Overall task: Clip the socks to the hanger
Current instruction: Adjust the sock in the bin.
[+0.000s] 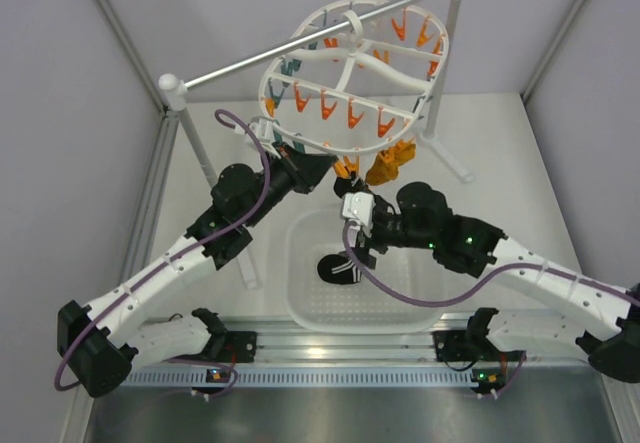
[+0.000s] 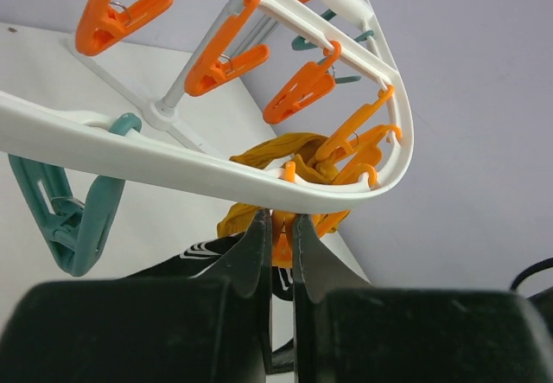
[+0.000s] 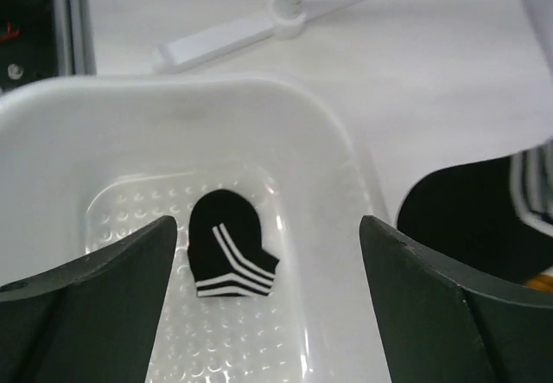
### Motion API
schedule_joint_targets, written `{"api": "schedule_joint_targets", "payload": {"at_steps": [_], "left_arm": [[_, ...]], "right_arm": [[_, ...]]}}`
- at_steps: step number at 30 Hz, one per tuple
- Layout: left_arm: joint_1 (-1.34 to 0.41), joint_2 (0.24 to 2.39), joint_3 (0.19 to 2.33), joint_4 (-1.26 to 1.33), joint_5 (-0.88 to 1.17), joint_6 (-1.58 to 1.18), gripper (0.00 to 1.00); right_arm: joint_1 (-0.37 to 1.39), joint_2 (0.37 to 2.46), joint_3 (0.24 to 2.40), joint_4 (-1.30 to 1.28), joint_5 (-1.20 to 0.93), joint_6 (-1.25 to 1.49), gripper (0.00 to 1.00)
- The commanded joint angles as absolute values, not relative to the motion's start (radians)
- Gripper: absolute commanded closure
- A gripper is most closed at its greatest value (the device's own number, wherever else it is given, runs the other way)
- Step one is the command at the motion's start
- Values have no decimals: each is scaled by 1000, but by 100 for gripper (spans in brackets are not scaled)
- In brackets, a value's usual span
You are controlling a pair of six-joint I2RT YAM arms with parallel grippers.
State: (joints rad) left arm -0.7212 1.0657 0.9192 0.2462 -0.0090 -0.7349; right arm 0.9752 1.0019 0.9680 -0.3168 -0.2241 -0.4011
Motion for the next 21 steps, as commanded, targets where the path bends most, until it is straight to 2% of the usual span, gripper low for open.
{"api": "schedule_joint_targets", "payload": {"at_steps": [1,3,4,5,8,13,21], "left_arm": [[-715,1071,925,293,-31,-742,100],[-713,1068,925,293,-29,-742,100],[-713,1068,925,291,-31,-738,100],[-715,1069,925,290,-31,-736,100],[-715,1069,925,290,-31,-732,100],[-715,1074,925,291,-37,-723,100],[-715,1077,919,284,-44,-721,100]], "right_arm": [[991,1103,946,-423,-342,-466,14],[992,1171,936,-420,-334,-474,22],[992,1195,936,-414,-333,-465,31],[991,1213,930,-402,-313,-447,36],[991,1268,884,-329,-229,-330,46],[996,1324,830,-267,-106,-105,50],[996,1425,795,-203,-43,-54,55]]}}
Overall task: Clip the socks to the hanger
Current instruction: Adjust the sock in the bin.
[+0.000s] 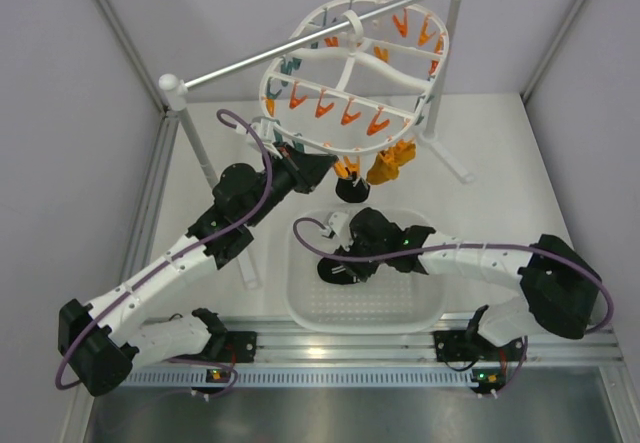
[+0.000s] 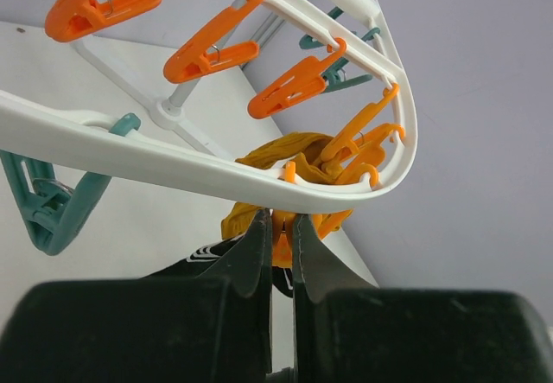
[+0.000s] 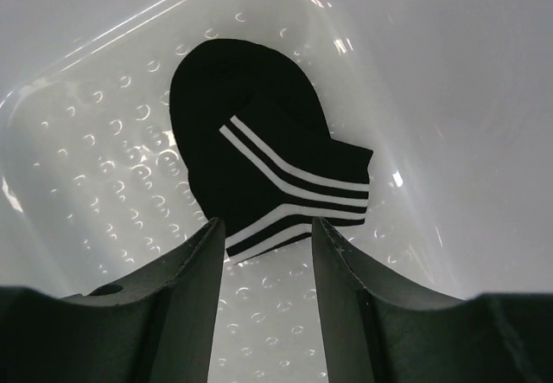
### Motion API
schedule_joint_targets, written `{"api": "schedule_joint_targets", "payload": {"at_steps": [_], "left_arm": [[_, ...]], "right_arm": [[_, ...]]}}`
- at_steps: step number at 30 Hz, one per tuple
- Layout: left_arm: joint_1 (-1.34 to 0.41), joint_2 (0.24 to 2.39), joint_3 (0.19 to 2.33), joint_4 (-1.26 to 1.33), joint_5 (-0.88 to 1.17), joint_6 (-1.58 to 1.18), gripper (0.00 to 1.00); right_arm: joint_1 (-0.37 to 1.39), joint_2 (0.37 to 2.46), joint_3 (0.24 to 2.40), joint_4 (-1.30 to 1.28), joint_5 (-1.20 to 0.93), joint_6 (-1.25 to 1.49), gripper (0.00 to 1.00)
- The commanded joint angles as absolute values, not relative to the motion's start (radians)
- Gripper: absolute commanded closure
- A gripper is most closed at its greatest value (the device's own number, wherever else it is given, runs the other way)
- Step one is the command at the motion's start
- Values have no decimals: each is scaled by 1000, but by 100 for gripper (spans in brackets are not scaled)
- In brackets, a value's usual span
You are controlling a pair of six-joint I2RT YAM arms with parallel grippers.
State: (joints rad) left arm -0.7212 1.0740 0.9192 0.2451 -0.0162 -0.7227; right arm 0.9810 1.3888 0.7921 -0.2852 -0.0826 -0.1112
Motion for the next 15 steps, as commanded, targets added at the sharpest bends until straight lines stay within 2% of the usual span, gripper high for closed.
{"api": "schedule_joint_targets", "payload": {"at_steps": [1,9,12,15], "left_arm": [[-715,1077,919,284,-44,-719,100],[-713,1080,917,268,-54,-718,100],[-715,1078,916,259,-54,-718,100],[-715,1081,916,259,-51,-718,100]], "right_arm": [[994,1431,793,-187,-41,-48,56],[976,1555,795,-140,-26,-23,59],[974,1586,804,-146,-46,-23,71],[966,1589,805,-144,-52,-20,94]]}}
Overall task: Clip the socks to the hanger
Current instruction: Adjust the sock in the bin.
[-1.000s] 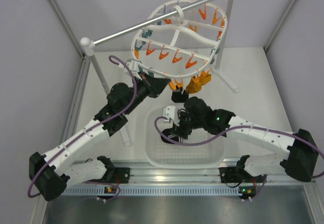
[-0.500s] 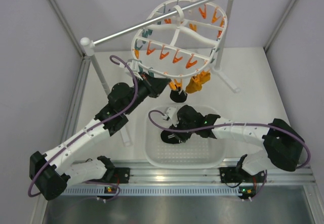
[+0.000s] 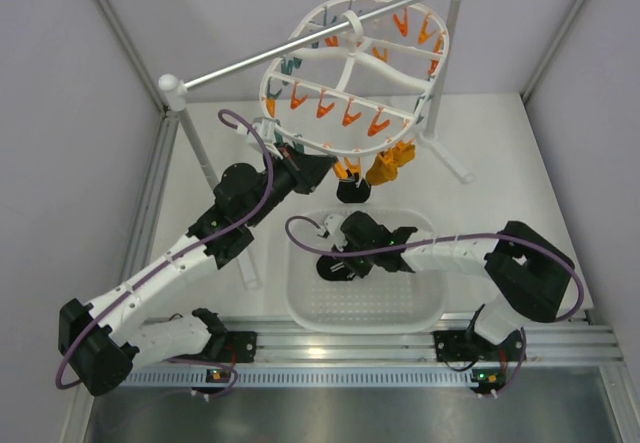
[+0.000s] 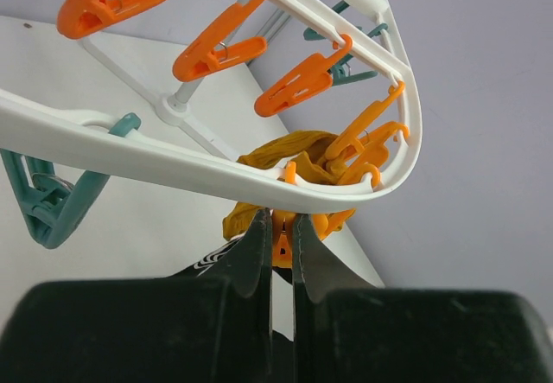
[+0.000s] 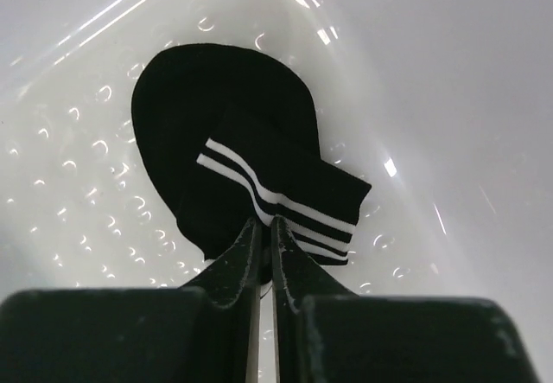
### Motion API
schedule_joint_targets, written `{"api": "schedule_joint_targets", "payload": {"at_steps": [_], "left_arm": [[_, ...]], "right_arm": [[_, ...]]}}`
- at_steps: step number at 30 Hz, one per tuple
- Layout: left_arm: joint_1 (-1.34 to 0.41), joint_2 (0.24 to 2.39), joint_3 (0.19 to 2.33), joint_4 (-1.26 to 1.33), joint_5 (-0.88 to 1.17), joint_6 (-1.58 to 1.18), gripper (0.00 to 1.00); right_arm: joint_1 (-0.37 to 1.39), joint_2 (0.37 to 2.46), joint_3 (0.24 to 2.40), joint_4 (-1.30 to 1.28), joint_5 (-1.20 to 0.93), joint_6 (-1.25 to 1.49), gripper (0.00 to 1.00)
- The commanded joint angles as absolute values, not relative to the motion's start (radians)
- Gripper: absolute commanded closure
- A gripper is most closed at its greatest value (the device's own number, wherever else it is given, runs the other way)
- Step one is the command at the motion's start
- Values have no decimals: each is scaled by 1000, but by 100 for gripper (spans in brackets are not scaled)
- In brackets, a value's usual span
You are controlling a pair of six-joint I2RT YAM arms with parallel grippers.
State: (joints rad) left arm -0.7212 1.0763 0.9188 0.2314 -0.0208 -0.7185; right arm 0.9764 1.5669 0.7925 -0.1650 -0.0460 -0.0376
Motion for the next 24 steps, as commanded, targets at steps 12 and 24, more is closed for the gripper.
{"api": "schedule_joint_targets", "payload": {"at_steps": [12,24], "left_arm": [[-715,1068,899,256,-45,-715,100],[-715,1071,894,261,-34,-722,100]], "right_arm": [[965,1238,841,-241,-117,-115,99],[966,1198,850,-460,-207,-499,100]]}}
